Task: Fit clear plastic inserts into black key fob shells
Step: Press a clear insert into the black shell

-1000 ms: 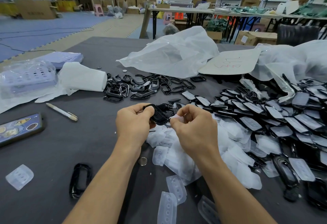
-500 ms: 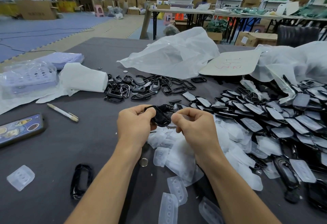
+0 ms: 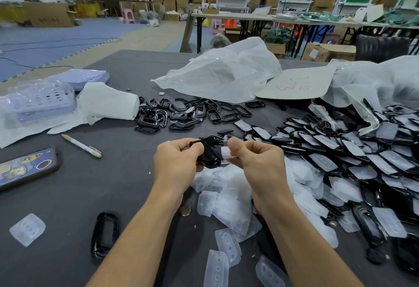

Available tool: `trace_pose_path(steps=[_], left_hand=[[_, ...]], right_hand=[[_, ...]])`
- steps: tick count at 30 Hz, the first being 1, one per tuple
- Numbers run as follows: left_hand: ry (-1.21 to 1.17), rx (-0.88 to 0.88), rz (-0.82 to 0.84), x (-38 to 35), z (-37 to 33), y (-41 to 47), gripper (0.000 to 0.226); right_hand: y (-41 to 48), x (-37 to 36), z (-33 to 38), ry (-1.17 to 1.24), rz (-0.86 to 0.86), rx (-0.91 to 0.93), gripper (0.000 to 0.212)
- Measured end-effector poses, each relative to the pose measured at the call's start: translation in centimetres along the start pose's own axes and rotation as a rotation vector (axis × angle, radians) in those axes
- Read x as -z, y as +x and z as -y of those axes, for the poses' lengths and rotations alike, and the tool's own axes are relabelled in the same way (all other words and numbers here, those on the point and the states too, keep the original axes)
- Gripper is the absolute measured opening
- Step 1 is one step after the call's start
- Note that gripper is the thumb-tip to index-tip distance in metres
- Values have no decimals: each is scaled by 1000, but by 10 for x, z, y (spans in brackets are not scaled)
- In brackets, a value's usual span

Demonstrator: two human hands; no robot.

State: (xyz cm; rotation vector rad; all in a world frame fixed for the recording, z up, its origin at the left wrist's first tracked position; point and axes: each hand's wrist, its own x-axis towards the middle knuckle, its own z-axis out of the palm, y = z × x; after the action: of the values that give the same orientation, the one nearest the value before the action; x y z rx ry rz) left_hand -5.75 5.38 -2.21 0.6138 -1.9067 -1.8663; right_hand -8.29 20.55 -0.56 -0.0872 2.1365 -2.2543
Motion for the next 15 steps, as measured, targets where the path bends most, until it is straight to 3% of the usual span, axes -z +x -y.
trace_pose_path(steps=[3, 6, 11, 15], left_hand=[[16, -1, -2, 0, -1, -1, 20], [31, -5, -5, 0, -2, -2, 17], [72, -20, 2, 0, -3, -3, 25], [61, 12, -45, 2, -5, -5, 20]], right_hand=[[-4, 2, 0, -150, -81, 55, 10], [-6, 2, 1, -231, -89, 127, 44], [-5, -2, 2, -171, 17, 165, 27], [-3, 0, -1, -193, 18, 172, 26]])
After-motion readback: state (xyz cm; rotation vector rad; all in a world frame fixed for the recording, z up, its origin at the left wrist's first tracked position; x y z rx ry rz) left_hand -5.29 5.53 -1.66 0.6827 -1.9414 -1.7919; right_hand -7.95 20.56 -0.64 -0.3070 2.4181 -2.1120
